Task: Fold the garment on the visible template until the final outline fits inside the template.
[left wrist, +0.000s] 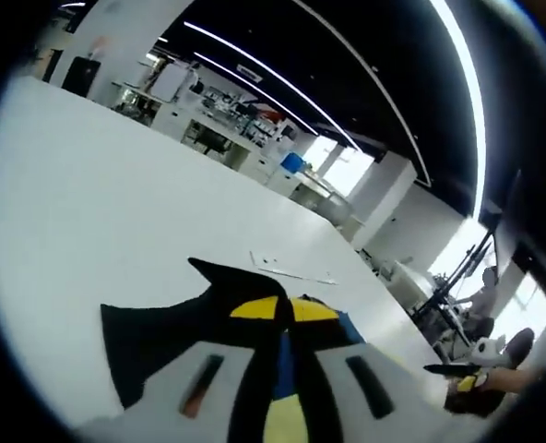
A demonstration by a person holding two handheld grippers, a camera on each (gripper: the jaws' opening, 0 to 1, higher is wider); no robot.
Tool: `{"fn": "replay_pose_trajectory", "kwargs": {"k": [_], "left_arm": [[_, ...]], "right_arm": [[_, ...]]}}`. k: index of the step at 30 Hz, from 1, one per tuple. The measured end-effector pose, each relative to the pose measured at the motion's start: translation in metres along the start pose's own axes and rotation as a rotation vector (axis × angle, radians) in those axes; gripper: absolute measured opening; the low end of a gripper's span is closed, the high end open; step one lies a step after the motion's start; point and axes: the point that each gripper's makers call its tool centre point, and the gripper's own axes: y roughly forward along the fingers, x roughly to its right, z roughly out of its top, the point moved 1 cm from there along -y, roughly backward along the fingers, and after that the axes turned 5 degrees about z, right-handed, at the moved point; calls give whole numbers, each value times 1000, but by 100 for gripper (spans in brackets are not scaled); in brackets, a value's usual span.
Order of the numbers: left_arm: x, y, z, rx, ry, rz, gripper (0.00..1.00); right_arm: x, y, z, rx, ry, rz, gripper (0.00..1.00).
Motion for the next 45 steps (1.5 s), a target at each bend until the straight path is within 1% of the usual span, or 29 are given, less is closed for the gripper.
{"fn": "replay_pose_trajectory", "kwargs": {"k": [2,6,7,9,10,13,14,17,20,22,24,25,28,29,31,33,34,36,38,41,43,45], "left_arm": [[3,8,-1,-12,-6,-15,0],[35,26,-16,-33,-8,-54,0],[40,33,-21,-51,-8,-76,0],[47,43,-24,-60,-8,-91,0],[54,51,-26,-66,-15,-111,0],[71,66,-33,-84,-13,-140,0],[79,73,-39,-103,-11,-165,0],[88,90,-47,-135,3,-188,0],[116,98,-64,-164,6,-228,0],[124,105,-73,-183,13,-252,0],[137,110,-84,-209,32,-276,0],[142,112,-93,-235,45,-296,0],[155,116,-113,-283,66,-336,0],[160,117,-121,-298,97,-346,0],[162,120,-134,-338,115,-352,0],[165,121,-147,-364,124,-359,0],[165,121,-155,-381,137,-357,0],[164,121,-165,-403,151,-344,0],[158,126,-171,-418,152,-333,0],[157,126,-176,-433,153,-325,0],[155,127,-180,-445,156,-323,0],[154,126,-180,-446,166,-321,0]], "right_arm": [[1,-3,-2,3,7,-8,99],[6,-7,-6,6,25,-17,99],[6,-8,-7,4,27,-20,99],[6,-8,-8,7,35,-23,99],[6,-8,-8,8,38,-24,99],[5,-8,-10,4,40,-26,99],[6,-9,-10,3,41,-26,99],[6,-9,-10,3,45,-31,99],[7,-11,-11,6,50,-36,99],[7,-13,-11,10,54,-45,99],[9,-16,-13,12,60,-51,99],[10,-18,-14,13,63,-53,99],[12,-22,-18,17,75,-65,99],[11,-22,-20,18,82,-67,99],[11,-24,-23,23,97,-74,99],[9,-25,-26,23,102,-77,99],[8,-26,-28,23,105,-78,99],[7,-27,-31,22,112,-77,99],[9,-29,-33,25,118,-81,99],[9,-30,-34,29,128,-84,99],[11,-31,-35,31,132,-86,99],[13,-32,-36,30,135,-86,99]]}}
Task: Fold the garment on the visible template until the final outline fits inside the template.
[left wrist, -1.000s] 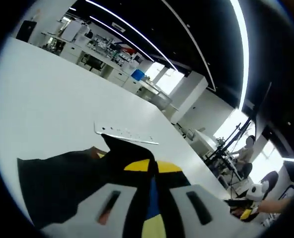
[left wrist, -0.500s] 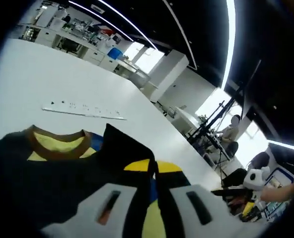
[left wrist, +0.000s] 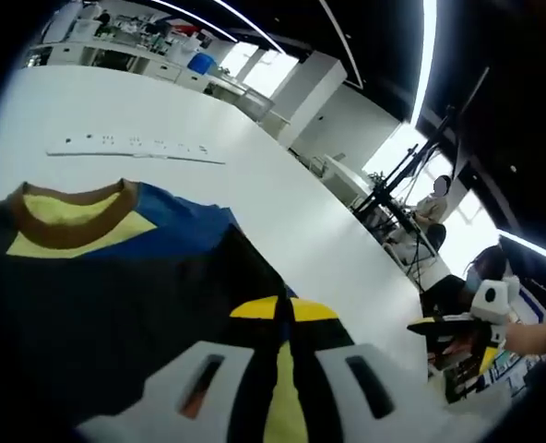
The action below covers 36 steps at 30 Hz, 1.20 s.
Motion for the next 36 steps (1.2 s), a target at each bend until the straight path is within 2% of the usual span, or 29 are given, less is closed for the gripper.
{"fn": "replay_pose_trajectory", "kwargs": {"k": [4,8,14,19,22,26,28,34,36], "left_arm": [[1,0,-2,-6,-7,-3,0],[9,0,-8,-25,21,-17,0],[8,3,-15,-50,-5,-22,0],[7,2,-16,-48,-26,-15,2],[10,1,-15,-39,-10,-25,11],[9,1,-14,-14,37,-1,36],[8,0,-12,-8,55,8,44],[1,-6,2,75,149,33,75],[-3,-8,3,76,159,43,85]], "right_arm": [[-2,1,-1,0,1,0,99],[-1,3,0,1,0,5,99],[-6,7,0,0,-1,13,99],[-8,6,-2,0,5,11,99],[-8,4,-3,1,10,11,99],[-6,2,-2,5,4,12,99],[-5,3,-1,0,-6,13,99],[-8,7,3,3,-11,15,99],[-8,8,3,0,-12,17,99]]}}
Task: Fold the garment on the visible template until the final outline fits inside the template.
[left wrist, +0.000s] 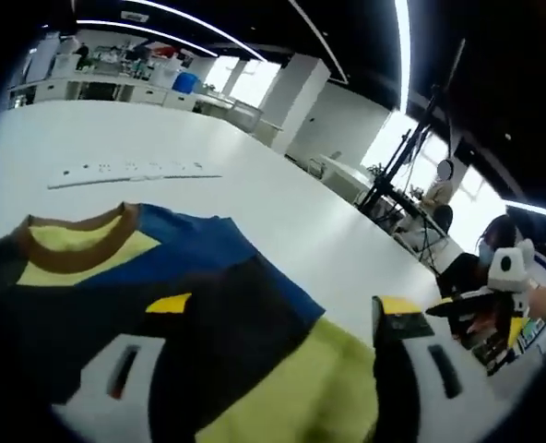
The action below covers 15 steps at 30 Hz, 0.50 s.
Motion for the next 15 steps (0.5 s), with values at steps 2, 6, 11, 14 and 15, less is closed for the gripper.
{"fn": "replay_pose_trajectory", "kwargs": {"k": [2,6,11,14,15], "left_arm": [[-5,-3,2,3,12,7,91],[-13,-12,2,-3,56,13,96],[-22,-33,6,3,58,18,95],[-28,-47,7,5,75,27,94],[-30,-51,8,8,82,30,94]], "right_arm": [[-1,2,0,-8,-9,1,99],[-2,6,6,1,-32,-9,99],[-1,7,16,32,-54,-27,98],[-1,9,18,29,-60,-27,97],[0,11,19,29,-67,-27,97]]}}
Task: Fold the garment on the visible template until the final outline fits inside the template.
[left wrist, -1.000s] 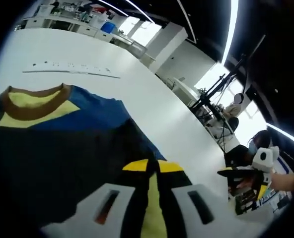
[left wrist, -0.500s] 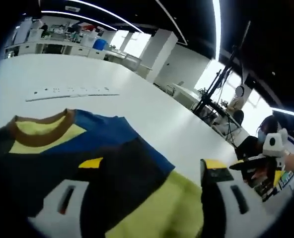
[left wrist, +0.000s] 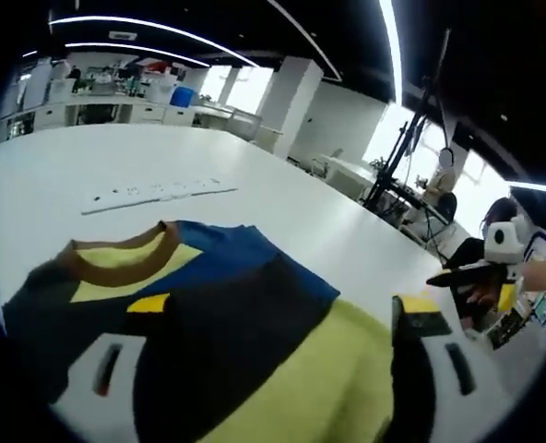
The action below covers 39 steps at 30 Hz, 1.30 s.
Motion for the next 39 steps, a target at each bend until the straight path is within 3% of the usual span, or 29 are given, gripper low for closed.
{"fn": "replay_pose_trajectory", "kwargs": {"k": [5,9,16,20,32,39], "left_arm": [[-9,-28,-2,8,-2,5,92],[-19,-53,-12,2,9,36,91],[-33,-94,-27,20,-62,90,89],[-41,-116,-34,13,-51,120,89],[-37,-163,-58,4,-51,190,86],[-30,-187,-75,10,-93,226,84]], "right_arm": [[3,2,2,3,-9,-6,96],[1,4,7,2,-24,-2,96],[-5,9,13,-5,-48,14,96],[-9,13,16,-7,-54,28,96],[-20,19,18,-10,-78,62,95],[-25,19,19,-14,-84,76,95]]}}
